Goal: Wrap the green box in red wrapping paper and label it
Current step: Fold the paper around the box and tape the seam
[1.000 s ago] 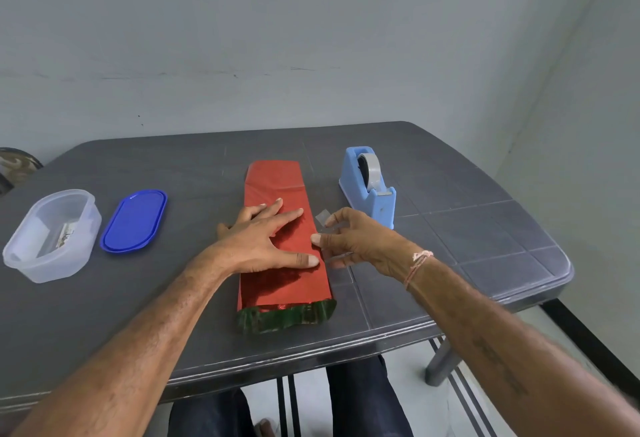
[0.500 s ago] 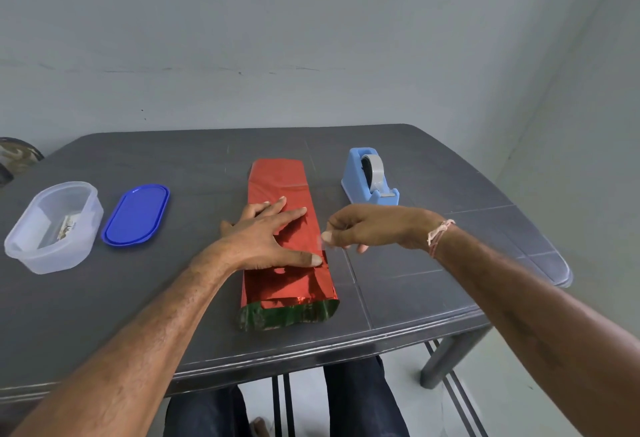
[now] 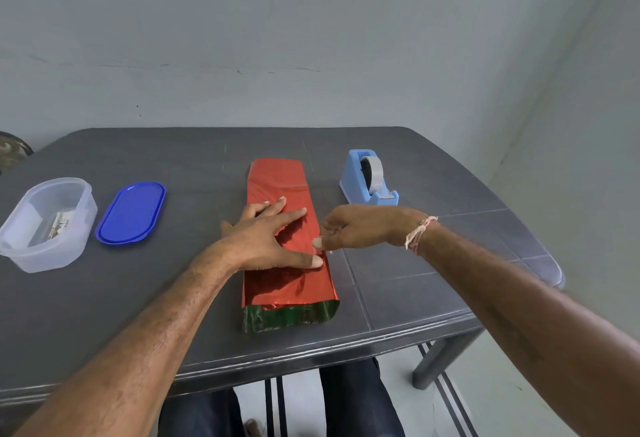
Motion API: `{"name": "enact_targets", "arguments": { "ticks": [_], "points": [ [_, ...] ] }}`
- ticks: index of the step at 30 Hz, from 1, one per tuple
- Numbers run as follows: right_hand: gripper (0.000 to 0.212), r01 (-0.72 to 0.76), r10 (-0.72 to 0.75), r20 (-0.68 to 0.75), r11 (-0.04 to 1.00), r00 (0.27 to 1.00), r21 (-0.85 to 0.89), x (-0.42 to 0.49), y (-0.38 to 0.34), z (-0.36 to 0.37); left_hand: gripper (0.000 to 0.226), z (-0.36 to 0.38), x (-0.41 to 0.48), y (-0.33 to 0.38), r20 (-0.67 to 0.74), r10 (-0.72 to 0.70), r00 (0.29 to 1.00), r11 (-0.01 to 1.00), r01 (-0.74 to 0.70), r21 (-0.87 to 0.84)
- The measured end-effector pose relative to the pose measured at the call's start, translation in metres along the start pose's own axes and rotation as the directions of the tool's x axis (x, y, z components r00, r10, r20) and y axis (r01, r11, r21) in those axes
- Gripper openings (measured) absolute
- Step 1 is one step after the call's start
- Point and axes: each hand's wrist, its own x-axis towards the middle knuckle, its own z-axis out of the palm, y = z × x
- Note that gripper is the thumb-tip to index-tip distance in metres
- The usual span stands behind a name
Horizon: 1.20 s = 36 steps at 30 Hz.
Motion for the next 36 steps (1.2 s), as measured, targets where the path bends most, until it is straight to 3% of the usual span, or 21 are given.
{"name": "enact_targets", "arguments": {
  "ticks": [4, 11, 22, 28, 36],
  "points": [
    [0.048, -0.020, 0.020, 0.002, 1.000, 1.000, -0.010, 0.001, -0.003, 0.000, 0.118, 0.000, 0.000, 0.000, 0.001, 0.000, 1.000, 1.000, 0.000, 0.006],
    [0.027, 0.002, -0.001, 0.003, 0.999, 1.000, -0.047, 0.007, 0.000, 0.005, 0.118, 0.000, 0.000, 0.000, 0.001, -0.001, 1.000, 1.000, 0.001, 0.000],
    [0.034, -0.026, 0.027, 0.034, 0.999, 0.999, -0.030, 0.013, 0.008, 0.002, 0.119, 0.000, -0.001, 0.001, 0.008, -0.001, 1.000, 1.000, 0.002, -0.010],
    [0.024, -0.023, 0.005, 0.131, 0.990, 0.991, 0.139, 0.016, 0.028, 0.005, 0.115, 0.000, -0.002, 0.001, 0.011, -0.007, 1.000, 1.000, 0.007, -0.007],
    [0.021, 0.071, -0.130, 0.170, 0.945, 0.977, 0.318, 0.027, 0.053, 0.015, 0.118, -0.002, -0.002, 0.003, 0.035, -0.013, 0.999, 1.000, 0.013, 0.000]
  ]
}}
